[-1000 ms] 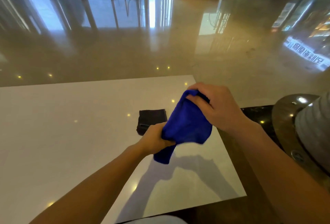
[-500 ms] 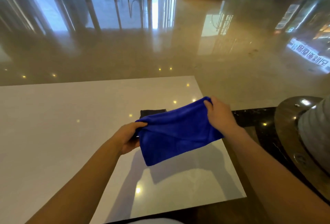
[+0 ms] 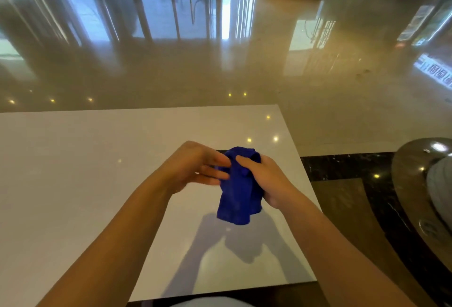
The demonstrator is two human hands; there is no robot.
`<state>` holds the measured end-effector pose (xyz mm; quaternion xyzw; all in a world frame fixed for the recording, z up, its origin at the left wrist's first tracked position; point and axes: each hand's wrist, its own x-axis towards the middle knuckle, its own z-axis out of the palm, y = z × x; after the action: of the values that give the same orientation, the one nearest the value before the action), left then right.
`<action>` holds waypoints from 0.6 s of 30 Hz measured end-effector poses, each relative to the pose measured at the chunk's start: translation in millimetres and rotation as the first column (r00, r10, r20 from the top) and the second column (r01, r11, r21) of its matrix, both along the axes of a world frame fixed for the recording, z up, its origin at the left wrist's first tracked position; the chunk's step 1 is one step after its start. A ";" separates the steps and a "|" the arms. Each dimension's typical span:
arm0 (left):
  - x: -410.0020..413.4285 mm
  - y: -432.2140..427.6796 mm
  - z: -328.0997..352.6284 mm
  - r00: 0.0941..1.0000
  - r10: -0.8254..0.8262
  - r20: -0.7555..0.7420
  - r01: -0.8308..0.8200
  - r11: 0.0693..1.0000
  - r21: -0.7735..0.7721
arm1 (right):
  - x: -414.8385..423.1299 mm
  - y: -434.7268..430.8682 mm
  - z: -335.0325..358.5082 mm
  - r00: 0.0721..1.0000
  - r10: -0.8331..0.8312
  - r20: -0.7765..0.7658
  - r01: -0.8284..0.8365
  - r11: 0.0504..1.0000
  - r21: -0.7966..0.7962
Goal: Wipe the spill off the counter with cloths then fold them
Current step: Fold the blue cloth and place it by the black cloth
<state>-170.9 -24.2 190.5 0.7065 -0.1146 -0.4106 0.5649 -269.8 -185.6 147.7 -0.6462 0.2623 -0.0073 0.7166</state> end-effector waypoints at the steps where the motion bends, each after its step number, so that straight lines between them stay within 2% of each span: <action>1: 4.6 4.3 -7.9 0.989 0.079 0.127 -0.086 0.995 0.044 | -3.4 -5.6 1.4 1.000 0.021 -0.005 -0.020 0.997 0.079; 2: 7.6 8.6 -16.8 0.973 0.104 0.205 -0.121 0.990 0.069 | -6.5 -10.4 3.3 0.998 0.068 -0.009 -0.066 0.984 0.164; 3: 8.0 11.9 -24.9 0.980 0.055 0.194 -0.070 0.995 0.073 | -9.3 -14.1 4.8 0.992 0.127 -0.003 -0.123 0.959 0.255; 5: 6.6 14.4 -40.1 0.993 -0.122 0.001 0.122 0.992 0.019 | -12.4 -21.1 3.0 0.978 0.207 0.024 -0.200 0.907 0.371; 7: 6.5 16.1 -50.9 0.966 -0.238 -0.102 0.233 0.971 -0.057 | -13.2 -26.6 -2.9 0.972 0.231 0.035 -0.227 0.897 0.380; 9: 8.3 17.3 -53.6 0.955 -0.289 -0.060 0.285 0.956 -0.066 | -13.4 -33.4 -13.1 0.979 0.202 0.025 -0.197 0.906 0.375; 12: 9.8 14.4 -55.8 0.941 -0.321 0.106 0.317 0.947 0.057 | -15.5 -42.6 -25.5 0.978 0.205 0.028 -0.199 0.897 0.395; 13: 10.5 11.4 -55.8 0.931 -0.310 0.192 0.295 0.950 0.107 | -15.7 -44.1 -28.5 0.973 0.231 0.011 -0.222 0.920 0.323; 15: 12.4 4.8 -53.0 0.887 -0.286 0.364 0.232 0.955 0.185 | -13.5 -45.4 -28.7 0.972 0.230 -0.049 -0.231 0.973 -0.020; 17: 16.9 1.3 -47.7 0.777 -0.340 0.529 0.217 0.935 0.281 | -9.3 -47.9 -25.3 0.978 0.198 -0.072 -0.210 0.900 -0.383; 18: 18.2 0.5 -45.5 0.708 -0.379 0.596 0.219 0.920 0.326 | -7.3 -50.3 -23.4 0.977 0.203 -0.069 -0.211 0.849 -0.484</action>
<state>-152.6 -23.7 144.9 0.8366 -0.3678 -0.2376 0.3292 -277.1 -235.9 124.3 -0.8307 0.1861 0.0086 0.5247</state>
